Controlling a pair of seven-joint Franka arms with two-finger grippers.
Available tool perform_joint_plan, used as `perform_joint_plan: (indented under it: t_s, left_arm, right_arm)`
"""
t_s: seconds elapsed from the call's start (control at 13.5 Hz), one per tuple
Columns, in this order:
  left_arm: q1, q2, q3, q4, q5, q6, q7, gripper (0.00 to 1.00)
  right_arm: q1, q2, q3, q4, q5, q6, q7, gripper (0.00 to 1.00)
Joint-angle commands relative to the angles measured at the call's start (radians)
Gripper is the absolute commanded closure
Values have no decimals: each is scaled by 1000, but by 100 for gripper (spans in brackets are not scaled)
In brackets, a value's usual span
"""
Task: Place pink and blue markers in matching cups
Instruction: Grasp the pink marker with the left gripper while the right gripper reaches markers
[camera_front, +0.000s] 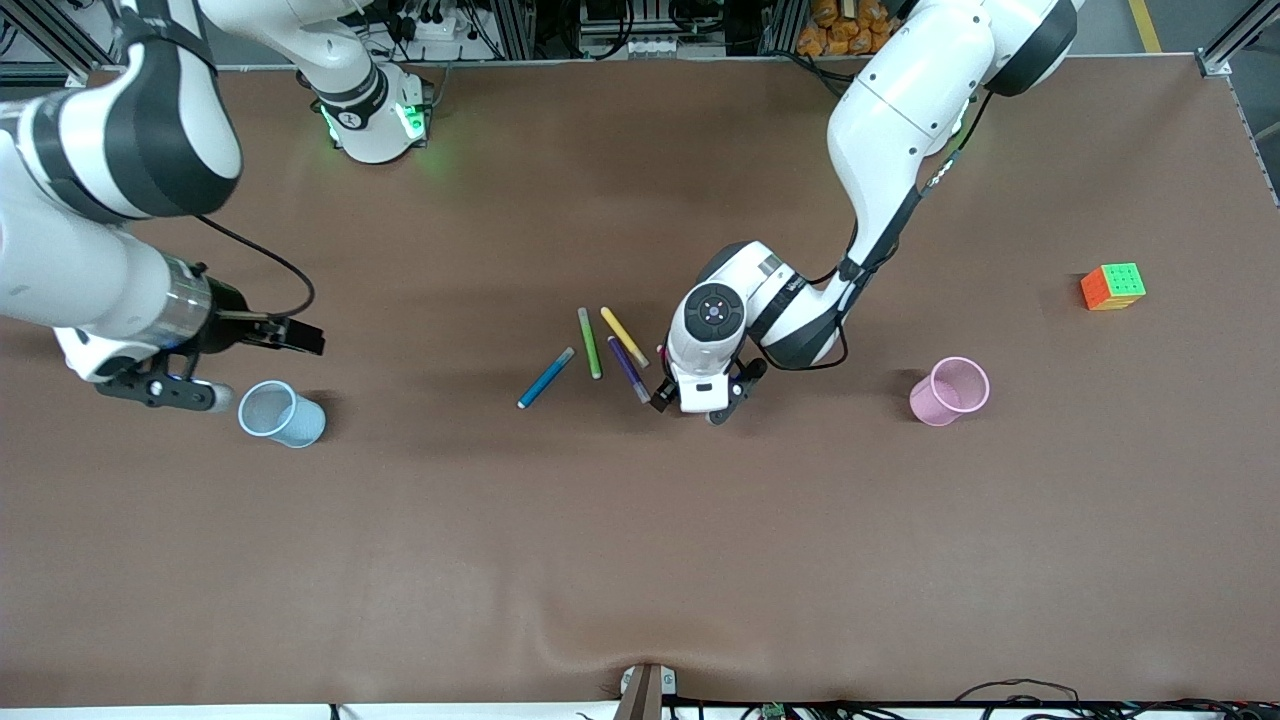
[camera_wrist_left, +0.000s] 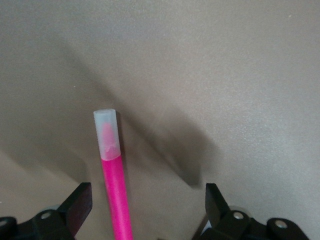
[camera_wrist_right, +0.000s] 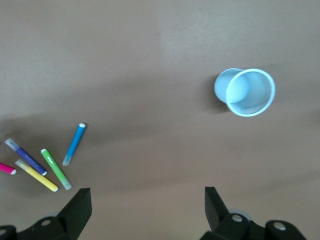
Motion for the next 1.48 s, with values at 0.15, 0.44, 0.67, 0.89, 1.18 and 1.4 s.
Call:
perform_joint_plan:
  t_s: [0.15, 0.44, 0.67, 0.89, 1.18, 1.4]
  left_arm:
    - [-10, 14, 5, 16, 8, 0, -90, 28]
    - [-18, 14, 13, 13, 19, -3, -139, 38]
    - [-18, 14, 13, 8, 21, -6, -143, 53]
    - [-21, 14, 15, 6, 21, -11, -143, 71]
    - [-21, 3, 25, 6, 22, -22, -143, 93]
    - [-7, -12, 32, 10, 24, -63, -140, 100]
  right_arm:
    - [30, 51, -8, 22, 98, 26, 147, 0]
    - [110, 139, -8, 15, 98, 109, 301, 0]
    - [156, 203, -8, 13, 98, 172, 386, 0]
    - [176, 269, -8, 10, 98, 241, 433, 0]
    - [229, 347, -8, -25, 100, 356, 508, 0]
    - [280, 407, -8, -47, 98, 468, 588, 0]
